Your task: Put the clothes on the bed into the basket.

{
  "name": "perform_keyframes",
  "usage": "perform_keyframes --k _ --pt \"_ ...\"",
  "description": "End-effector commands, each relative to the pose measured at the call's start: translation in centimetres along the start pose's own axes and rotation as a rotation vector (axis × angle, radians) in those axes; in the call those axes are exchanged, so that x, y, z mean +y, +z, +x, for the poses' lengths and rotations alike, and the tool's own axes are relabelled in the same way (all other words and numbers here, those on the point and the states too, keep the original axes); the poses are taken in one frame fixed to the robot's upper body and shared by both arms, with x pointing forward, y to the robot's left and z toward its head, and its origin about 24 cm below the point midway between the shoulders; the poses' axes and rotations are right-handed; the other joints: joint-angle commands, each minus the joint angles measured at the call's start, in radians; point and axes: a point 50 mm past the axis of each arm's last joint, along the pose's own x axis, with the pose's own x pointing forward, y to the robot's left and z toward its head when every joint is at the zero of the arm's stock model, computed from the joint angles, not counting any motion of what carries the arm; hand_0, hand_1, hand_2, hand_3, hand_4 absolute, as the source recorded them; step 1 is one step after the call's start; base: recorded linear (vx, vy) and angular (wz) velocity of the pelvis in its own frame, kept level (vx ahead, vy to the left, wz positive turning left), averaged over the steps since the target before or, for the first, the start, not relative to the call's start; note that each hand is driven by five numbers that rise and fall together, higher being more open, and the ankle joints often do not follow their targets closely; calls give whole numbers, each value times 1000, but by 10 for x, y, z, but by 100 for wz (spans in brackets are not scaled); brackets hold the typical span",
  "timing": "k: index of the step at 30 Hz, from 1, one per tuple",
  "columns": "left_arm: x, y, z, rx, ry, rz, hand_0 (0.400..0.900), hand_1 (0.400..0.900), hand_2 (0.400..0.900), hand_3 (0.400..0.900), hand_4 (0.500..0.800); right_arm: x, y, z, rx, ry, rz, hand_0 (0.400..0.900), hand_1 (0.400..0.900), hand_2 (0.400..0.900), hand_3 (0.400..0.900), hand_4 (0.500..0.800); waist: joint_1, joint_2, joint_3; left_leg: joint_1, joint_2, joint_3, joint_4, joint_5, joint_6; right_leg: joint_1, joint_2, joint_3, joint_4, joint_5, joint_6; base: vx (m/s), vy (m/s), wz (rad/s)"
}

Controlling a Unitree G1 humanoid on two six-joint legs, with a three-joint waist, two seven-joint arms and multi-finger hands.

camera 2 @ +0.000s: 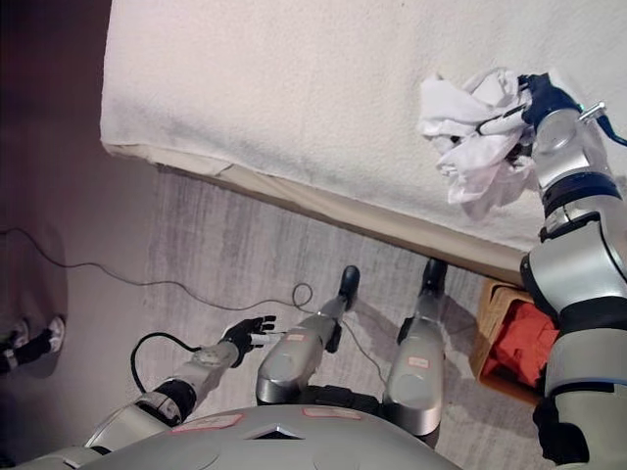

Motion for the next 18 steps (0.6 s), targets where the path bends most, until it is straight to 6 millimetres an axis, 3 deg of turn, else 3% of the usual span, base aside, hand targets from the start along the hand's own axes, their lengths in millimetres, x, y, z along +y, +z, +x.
perform_keyframes --k 1,2,3,4,5,18 --pt "10 -24 -6 80 4 134 900 900 900 900 800 -33 19 -1 -48 -90 -32 900 900 900 900 800 26 -22 -7 -42 -39 31 -30 25 -2 -26 -83 94 33 -41 64 -9 22 12" --pt "9 -24 -6 80 2 135 900 900 900 900 800 -33 17 -1 -39 -87 -28 867 867 867 867 780 28 -18 -7 -45 -41 29 -30 27 -1 -27 -85 94 32 -40 65 -1 13 11" --pt "8 -24 -6 81 -1 134 900 900 900 900 800 -32 13 -1 -29 -81 -19 696 696 696 696 678 29 -15 -6 -48 -42 28 -30 28 -1 -28 -88 93 30 -39 65 2 12 7" --pt "8 -24 -6 80 -3 132 900 900 900 900 800 -31 12 0 -27 -76 -13 437 437 437 437 522 29 -13 -5 -49 -42 28 -30 28 0 -29 -88 93 30 -39 66 3 12 4" --pt "8 -24 -6 79 -4 132 900 900 900 900 800 -28 11 0 -25 -63 -13 400 400 400 400 500 30 -11 -5 -50 -43 27 -30 29 0 -30 -89 94 31 -39 65 0 0 0" --pt "12 -20 -3 97 23 114 900 900 900 900 800 -1 14 1 -18 24 35 400 400 400 400 500 13 -33 -30 -28 -42 36 -29 14 5 -2 -91 95 27 -47 64 6 8 -1"
